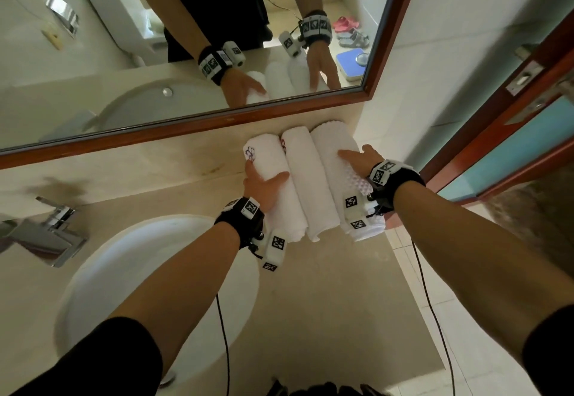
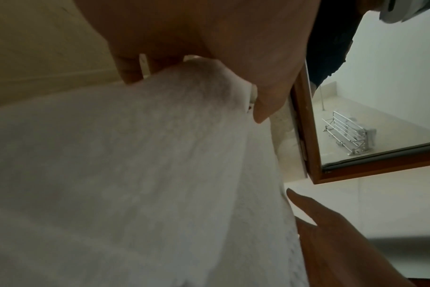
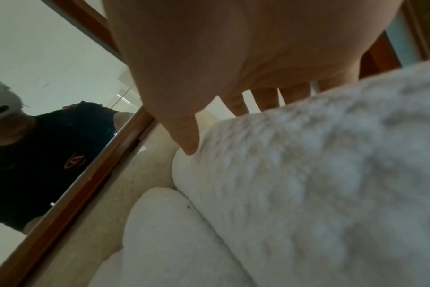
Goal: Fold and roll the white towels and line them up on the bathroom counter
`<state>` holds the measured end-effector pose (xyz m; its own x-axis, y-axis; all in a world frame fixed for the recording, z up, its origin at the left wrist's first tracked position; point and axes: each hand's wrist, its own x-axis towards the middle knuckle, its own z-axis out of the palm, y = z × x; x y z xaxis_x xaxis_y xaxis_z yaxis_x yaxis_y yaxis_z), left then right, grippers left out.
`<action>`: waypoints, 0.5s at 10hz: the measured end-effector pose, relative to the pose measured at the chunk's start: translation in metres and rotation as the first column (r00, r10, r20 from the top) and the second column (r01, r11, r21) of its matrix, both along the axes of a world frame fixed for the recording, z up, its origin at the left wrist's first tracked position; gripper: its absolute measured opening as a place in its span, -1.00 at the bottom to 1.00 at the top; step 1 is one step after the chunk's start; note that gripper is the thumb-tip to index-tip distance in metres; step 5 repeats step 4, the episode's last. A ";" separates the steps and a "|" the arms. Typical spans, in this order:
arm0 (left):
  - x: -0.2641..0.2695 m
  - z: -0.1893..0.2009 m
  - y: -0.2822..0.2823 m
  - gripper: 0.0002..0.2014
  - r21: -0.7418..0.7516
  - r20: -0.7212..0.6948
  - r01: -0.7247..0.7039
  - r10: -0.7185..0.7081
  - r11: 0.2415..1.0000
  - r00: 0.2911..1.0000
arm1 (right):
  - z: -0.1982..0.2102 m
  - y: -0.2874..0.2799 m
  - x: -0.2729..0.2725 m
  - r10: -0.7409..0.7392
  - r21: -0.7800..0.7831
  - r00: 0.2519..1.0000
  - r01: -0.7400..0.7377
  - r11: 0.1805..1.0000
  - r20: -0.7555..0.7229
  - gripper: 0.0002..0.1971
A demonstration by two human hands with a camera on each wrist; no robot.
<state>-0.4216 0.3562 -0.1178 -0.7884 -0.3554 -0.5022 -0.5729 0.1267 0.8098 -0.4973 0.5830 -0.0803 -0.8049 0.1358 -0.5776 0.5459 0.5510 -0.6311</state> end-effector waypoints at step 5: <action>0.017 0.019 -0.008 -0.02 -0.022 -0.052 -0.047 0.045 0.999 0.998 | 0.002 0.011 0.012 0.096 0.092 0.992 -0.088 0.992 -0.084 -0.22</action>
